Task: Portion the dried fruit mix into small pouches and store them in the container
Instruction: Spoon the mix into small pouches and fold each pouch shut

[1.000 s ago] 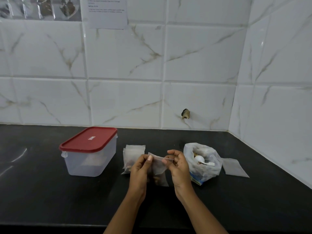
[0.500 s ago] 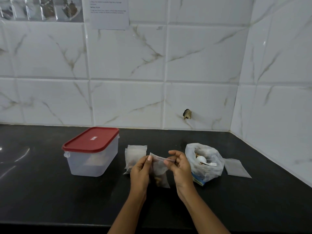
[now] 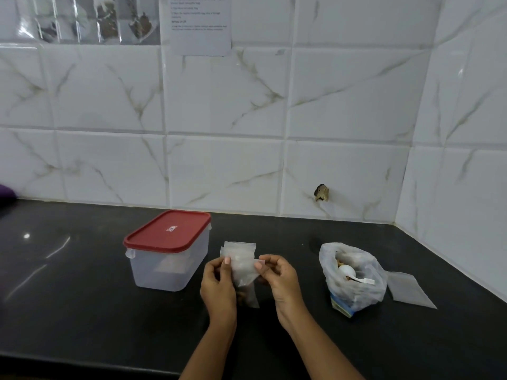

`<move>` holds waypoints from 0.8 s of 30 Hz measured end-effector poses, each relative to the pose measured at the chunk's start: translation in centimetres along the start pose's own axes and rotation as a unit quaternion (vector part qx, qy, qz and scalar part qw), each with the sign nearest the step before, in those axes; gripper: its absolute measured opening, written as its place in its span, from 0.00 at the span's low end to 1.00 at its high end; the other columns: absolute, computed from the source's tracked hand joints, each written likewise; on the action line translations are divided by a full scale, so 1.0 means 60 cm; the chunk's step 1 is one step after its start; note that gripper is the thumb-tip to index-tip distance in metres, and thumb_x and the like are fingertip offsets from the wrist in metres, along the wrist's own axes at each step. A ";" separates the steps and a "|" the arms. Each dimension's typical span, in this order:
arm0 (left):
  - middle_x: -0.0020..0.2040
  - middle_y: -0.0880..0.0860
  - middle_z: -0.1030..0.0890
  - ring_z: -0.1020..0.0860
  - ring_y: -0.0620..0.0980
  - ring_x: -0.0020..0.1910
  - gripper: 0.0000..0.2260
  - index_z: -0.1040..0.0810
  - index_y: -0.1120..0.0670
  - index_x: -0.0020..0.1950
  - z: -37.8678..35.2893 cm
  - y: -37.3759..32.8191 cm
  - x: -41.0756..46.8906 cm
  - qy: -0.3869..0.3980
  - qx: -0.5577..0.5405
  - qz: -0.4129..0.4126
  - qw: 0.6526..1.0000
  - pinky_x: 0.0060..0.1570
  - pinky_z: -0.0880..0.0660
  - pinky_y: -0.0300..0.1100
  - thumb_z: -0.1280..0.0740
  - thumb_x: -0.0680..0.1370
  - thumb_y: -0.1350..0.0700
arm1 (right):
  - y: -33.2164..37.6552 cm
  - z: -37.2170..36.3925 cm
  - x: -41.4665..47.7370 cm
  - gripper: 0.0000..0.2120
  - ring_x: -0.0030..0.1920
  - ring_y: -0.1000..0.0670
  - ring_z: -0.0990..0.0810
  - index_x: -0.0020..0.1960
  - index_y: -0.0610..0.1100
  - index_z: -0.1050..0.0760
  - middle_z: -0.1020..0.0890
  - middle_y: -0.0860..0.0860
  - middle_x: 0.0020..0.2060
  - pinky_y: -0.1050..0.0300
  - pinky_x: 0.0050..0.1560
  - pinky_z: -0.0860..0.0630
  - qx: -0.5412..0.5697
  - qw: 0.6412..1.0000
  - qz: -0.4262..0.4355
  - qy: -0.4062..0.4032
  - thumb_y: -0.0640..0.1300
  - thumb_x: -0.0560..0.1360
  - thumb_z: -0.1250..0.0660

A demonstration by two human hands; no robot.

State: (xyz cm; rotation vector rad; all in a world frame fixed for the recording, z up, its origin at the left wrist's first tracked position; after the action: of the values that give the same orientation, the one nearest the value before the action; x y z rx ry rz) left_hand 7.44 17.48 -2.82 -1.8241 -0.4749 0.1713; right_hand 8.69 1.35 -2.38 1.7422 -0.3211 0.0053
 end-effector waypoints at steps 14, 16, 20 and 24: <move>0.52 0.56 0.23 0.22 0.58 0.49 0.04 0.27 0.50 0.47 0.003 0.025 0.010 0.033 -0.009 0.052 0.998 0.41 0.22 0.52 0.39 0.79 0.52 | -0.021 -0.007 -0.001 0.05 0.44 0.48 0.18 0.46 0.38 0.22 0.17 0.45 0.42 0.57 0.44 0.21 0.002 0.998 -0.056 -0.033 0.40 0.74 0.32; 0.51 0.55 0.24 0.22 0.57 0.49 0.04 0.27 0.50 0.46 0.002 0.019 0.009 0.036 -0.004 0.044 0.998 0.40 0.22 0.52 0.39 0.79 0.52 | -0.015 -0.004 0.000 0.04 0.43 0.48 0.19 0.45 0.37 0.22 0.17 0.45 0.41 0.61 0.41 0.23 -0.009 0.998 -0.040 -0.040 0.38 0.74 0.33; 0.49 0.53 0.24 0.23 0.54 0.48 0.05 0.28 0.52 0.50 0.001 0.020 0.009 0.034 0.002 0.054 0.998 0.45 0.22 0.54 0.41 0.80 0.53 | -0.011 -0.018 -0.005 0.04 0.43 0.49 0.20 0.45 0.39 0.23 0.18 0.45 0.42 0.59 0.41 0.22 -0.019 0.999 -0.026 -0.017 0.40 0.75 0.34; 0.47 0.51 0.24 0.23 0.51 0.47 0.07 0.27 0.55 0.53 0.000 0.016 0.010 0.025 -0.002 0.047 0.999 0.48 0.22 0.52 0.41 0.80 0.53 | -0.019 -0.044 -0.016 0.09 0.46 0.47 0.18 0.51 0.39 0.23 0.17 0.43 0.47 0.53 0.44 0.19 0.042 0.996 -0.061 0.039 0.42 0.73 0.31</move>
State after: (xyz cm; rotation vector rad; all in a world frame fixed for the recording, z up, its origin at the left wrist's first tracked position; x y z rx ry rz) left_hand 8.20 17.50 -3.67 -1.8505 -0.3548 0.1887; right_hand 8.49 4.26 -3.12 1.8378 -0.1583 -0.0014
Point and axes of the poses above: each hand's wrist, its own x-axis towards the middle knuckle, its own z-axis out of the back of the hand, y = z × x, the point moved 10 cm from there along x, towards the middle knuckle
